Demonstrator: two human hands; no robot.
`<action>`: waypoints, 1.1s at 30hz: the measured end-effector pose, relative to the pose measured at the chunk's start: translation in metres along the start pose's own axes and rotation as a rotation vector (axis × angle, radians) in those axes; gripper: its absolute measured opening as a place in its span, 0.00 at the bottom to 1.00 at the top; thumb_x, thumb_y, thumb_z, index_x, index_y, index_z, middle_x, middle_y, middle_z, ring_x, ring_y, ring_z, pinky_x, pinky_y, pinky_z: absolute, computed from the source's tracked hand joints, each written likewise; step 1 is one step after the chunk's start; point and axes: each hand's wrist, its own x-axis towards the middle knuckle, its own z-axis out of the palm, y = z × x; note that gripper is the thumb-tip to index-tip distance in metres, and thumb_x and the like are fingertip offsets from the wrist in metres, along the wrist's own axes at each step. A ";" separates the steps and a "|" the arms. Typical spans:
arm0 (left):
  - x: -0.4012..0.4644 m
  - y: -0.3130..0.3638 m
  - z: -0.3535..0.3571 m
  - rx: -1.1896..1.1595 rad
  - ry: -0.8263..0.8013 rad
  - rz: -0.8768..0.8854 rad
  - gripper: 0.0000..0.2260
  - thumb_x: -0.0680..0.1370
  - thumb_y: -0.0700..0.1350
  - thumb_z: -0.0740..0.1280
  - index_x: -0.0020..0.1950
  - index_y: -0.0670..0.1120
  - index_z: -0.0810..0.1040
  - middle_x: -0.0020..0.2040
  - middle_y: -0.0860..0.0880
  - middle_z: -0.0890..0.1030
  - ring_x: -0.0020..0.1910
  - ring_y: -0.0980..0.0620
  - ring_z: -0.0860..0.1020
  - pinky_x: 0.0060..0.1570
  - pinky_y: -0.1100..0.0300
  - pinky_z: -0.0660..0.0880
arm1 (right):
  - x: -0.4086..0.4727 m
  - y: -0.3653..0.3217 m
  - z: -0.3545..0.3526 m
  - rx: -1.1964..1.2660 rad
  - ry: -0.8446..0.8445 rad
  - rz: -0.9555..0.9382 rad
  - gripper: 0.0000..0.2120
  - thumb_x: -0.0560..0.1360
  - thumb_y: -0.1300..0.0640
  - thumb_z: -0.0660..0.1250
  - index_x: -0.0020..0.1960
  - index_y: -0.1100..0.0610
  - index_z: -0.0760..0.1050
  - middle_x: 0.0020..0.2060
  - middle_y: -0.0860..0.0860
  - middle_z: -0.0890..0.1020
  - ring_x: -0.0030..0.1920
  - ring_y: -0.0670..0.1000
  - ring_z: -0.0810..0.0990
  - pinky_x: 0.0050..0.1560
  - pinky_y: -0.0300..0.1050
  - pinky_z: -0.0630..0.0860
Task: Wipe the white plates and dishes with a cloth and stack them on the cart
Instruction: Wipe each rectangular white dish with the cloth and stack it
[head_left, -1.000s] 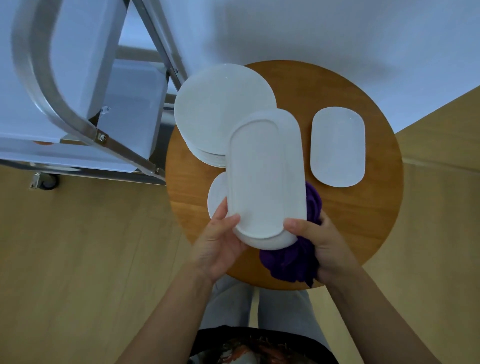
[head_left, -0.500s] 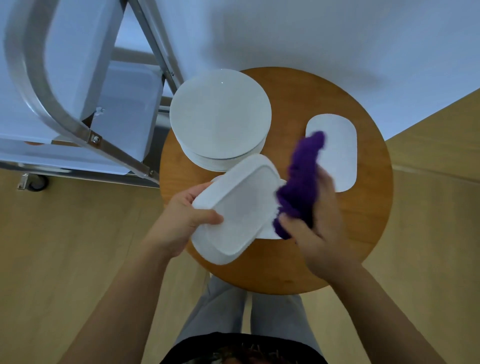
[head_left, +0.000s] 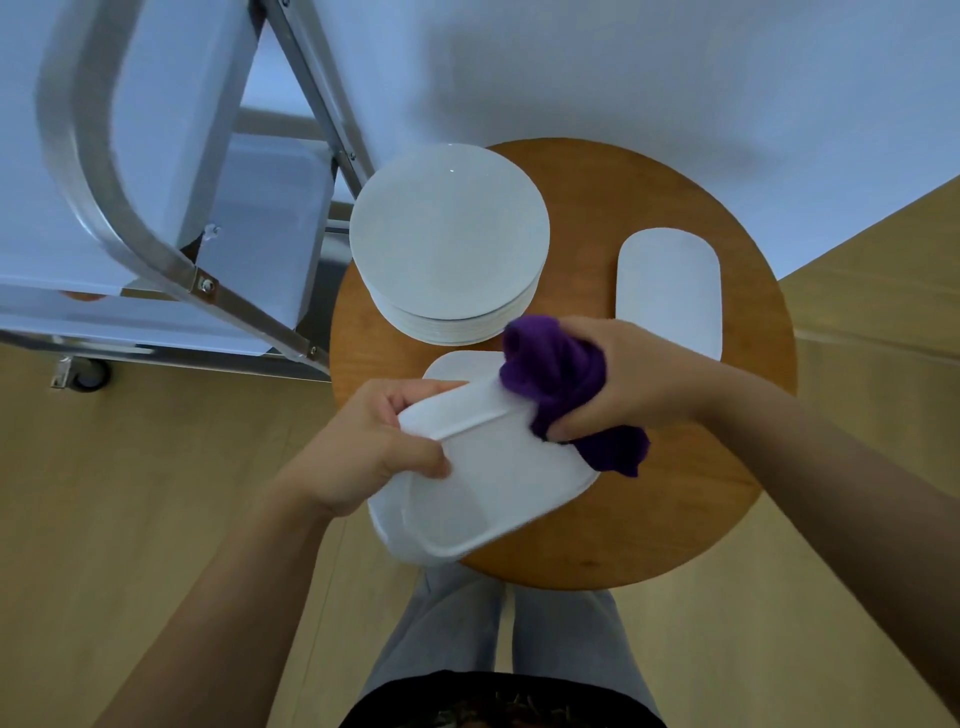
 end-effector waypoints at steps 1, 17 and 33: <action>-0.002 0.000 -0.001 -0.053 0.006 0.019 0.24 0.57 0.42 0.71 0.53 0.50 0.84 0.47 0.46 0.84 0.46 0.47 0.82 0.37 0.58 0.79 | -0.003 0.005 -0.003 0.148 0.017 0.012 0.26 0.61 0.55 0.79 0.54 0.44 0.72 0.46 0.40 0.80 0.49 0.44 0.80 0.41 0.37 0.79; 0.023 -0.013 0.043 -0.360 0.330 0.168 0.21 0.64 0.41 0.75 0.56 0.46 0.78 0.50 0.48 0.84 0.49 0.48 0.83 0.41 0.59 0.79 | -0.024 0.005 0.104 1.431 0.700 0.114 0.34 0.59 0.56 0.76 0.64 0.56 0.71 0.52 0.57 0.82 0.50 0.56 0.82 0.43 0.48 0.80; 0.043 -0.012 0.046 -0.787 0.499 0.042 0.16 0.69 0.47 0.71 0.56 0.48 0.77 0.49 0.47 0.85 0.48 0.47 0.83 0.41 0.51 0.81 | -0.024 0.002 0.129 1.177 0.941 0.311 0.25 0.61 0.53 0.77 0.53 0.43 0.71 0.44 0.45 0.82 0.45 0.49 0.83 0.42 0.45 0.80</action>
